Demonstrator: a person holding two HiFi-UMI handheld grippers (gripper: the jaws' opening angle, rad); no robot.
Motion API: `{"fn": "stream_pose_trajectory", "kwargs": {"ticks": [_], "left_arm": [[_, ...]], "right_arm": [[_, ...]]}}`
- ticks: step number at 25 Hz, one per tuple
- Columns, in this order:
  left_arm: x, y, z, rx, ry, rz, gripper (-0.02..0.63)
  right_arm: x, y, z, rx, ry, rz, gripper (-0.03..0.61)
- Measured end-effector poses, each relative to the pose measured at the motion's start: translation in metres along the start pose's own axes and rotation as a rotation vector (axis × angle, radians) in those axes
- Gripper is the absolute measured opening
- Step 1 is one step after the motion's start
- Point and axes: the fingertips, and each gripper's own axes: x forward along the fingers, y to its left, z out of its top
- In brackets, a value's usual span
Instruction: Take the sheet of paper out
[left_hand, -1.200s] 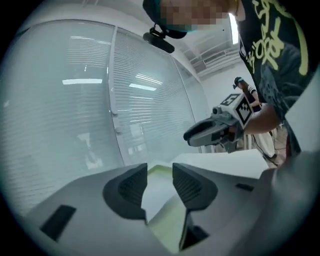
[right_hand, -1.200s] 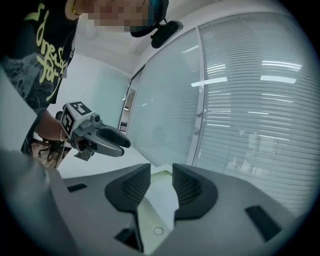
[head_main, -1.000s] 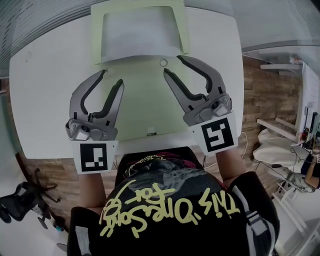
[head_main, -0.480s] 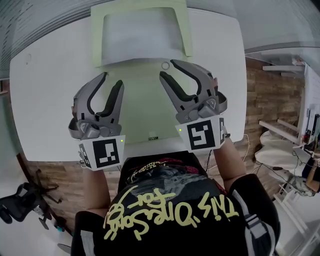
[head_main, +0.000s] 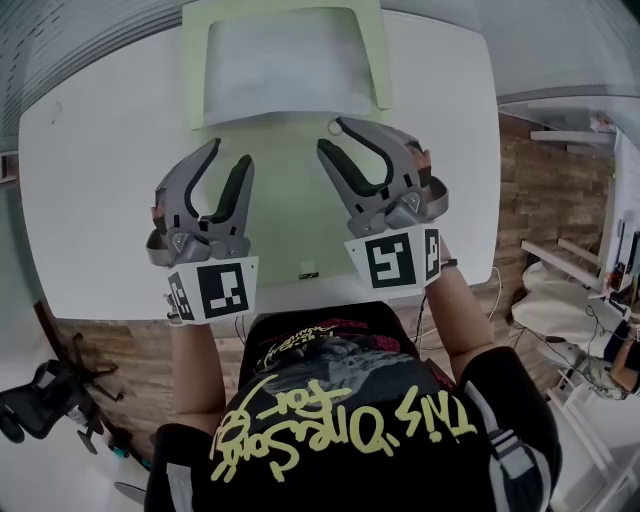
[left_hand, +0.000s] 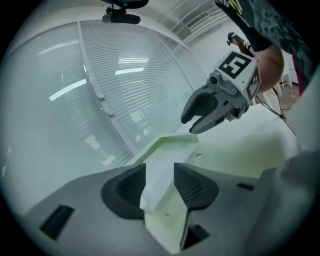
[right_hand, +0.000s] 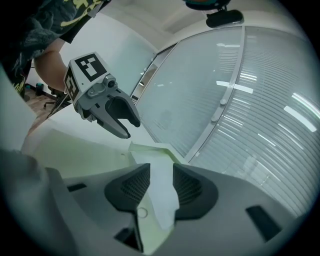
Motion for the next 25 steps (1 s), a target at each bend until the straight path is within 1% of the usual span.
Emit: {"fn": "stream_pose_trajectory", "kwargs": {"ticks": [3, 9, 12, 16, 21, 25], "left_arm": [[0.004, -0.002, -0.006, 0.0, 0.016, -0.002, 0.164], [0.015, -0.011, -0.017, 0.049, 0.055, -0.014, 0.164], [0.018, -0.011, -0.022, 0.06, 0.075, -0.002, 0.164], [0.024, -0.006, -0.028, 0.043, 0.096, 0.026, 0.164], [0.038, -0.01, -0.038, 0.061, 0.121, 0.009, 0.164], [0.044, -0.012, -0.045, 0.038, 0.154, 0.008, 0.164]], "right_arm": [[0.004, 0.001, -0.005, -0.022, 0.012, -0.003, 0.128], [0.015, 0.008, -0.021, -0.08, 0.055, 0.001, 0.129], [0.021, 0.012, -0.026, -0.116, 0.07, 0.004, 0.129], [0.027, 0.015, -0.033, -0.135, 0.098, 0.002, 0.129], [0.042, 0.019, -0.044, -0.121, 0.129, 0.007, 0.129], [0.049, 0.024, -0.043, -0.14, 0.139, 0.019, 0.129]]}}
